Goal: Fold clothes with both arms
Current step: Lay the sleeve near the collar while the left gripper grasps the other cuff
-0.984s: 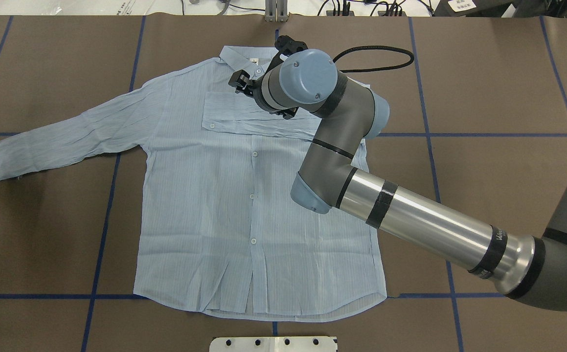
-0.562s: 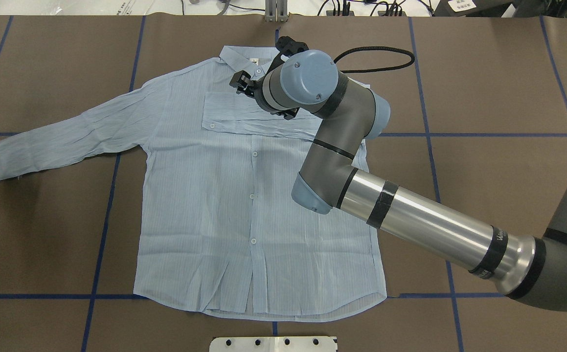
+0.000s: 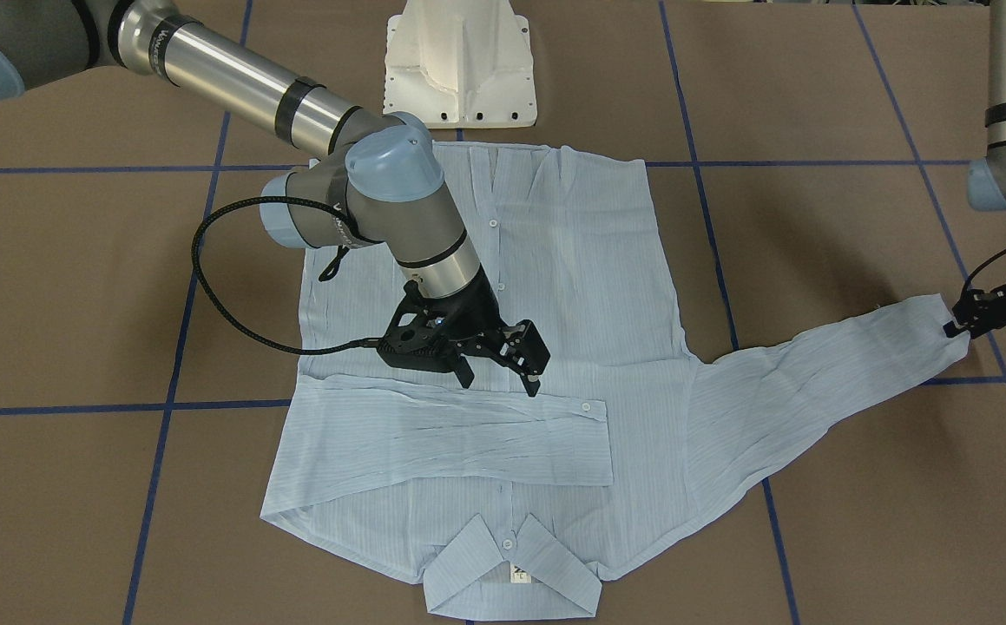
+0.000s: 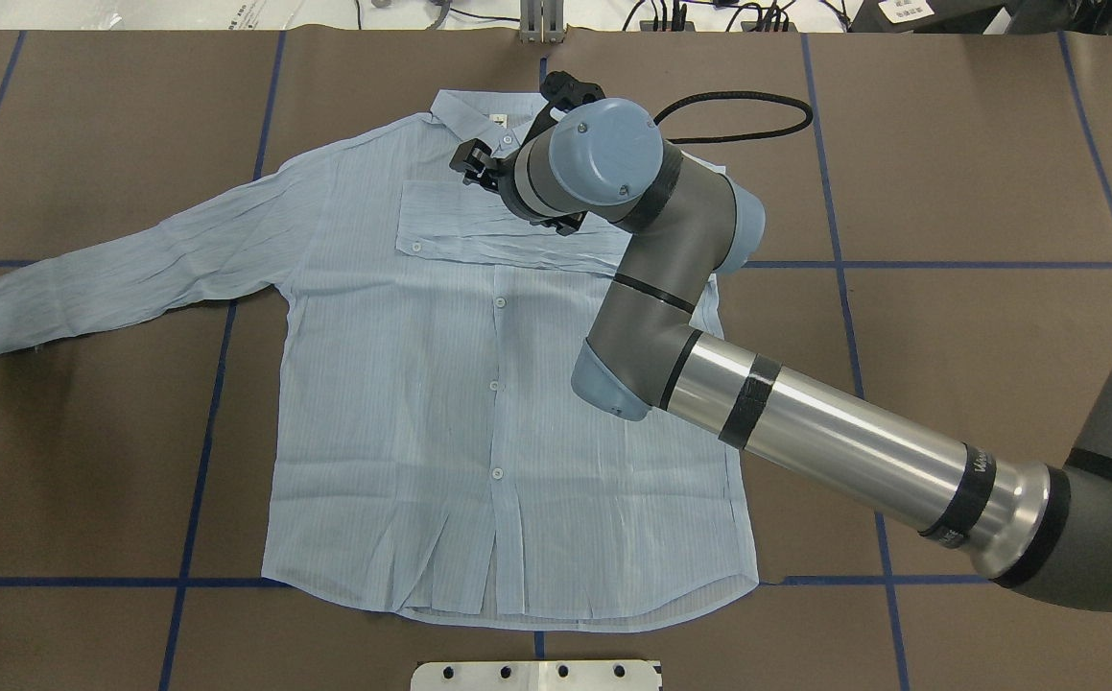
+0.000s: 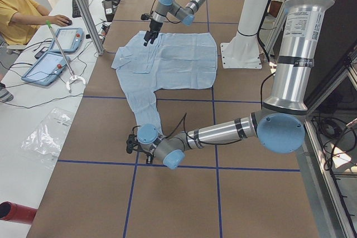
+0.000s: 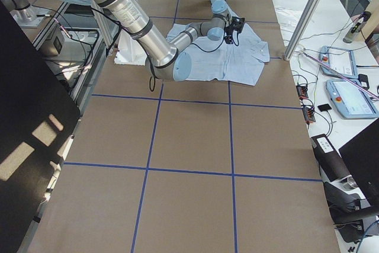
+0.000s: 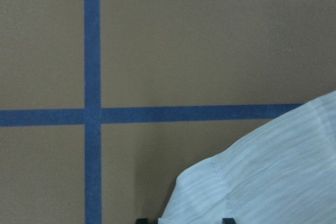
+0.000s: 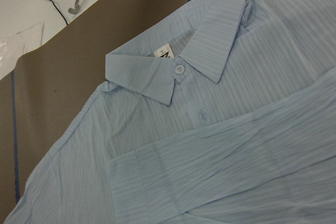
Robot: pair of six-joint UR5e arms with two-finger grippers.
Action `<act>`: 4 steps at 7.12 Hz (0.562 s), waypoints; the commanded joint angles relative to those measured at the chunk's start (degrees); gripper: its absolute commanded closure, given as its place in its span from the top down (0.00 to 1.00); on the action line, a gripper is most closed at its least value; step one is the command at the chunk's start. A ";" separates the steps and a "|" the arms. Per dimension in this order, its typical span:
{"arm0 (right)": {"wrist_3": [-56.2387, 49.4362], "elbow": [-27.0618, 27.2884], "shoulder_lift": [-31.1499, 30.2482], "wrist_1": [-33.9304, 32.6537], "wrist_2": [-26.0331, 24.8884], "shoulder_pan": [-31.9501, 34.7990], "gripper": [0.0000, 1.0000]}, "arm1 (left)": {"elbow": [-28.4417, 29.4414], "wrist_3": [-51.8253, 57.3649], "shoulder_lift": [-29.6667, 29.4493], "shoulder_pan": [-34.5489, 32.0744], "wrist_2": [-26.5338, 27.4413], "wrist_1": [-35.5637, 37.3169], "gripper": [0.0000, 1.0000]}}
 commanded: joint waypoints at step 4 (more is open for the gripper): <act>-2.34 10.94 -9.84 0.09 0.51 0.52 0.98 | -13.18 -17.32 -5.45 3.66 -5.45 4.48 0.00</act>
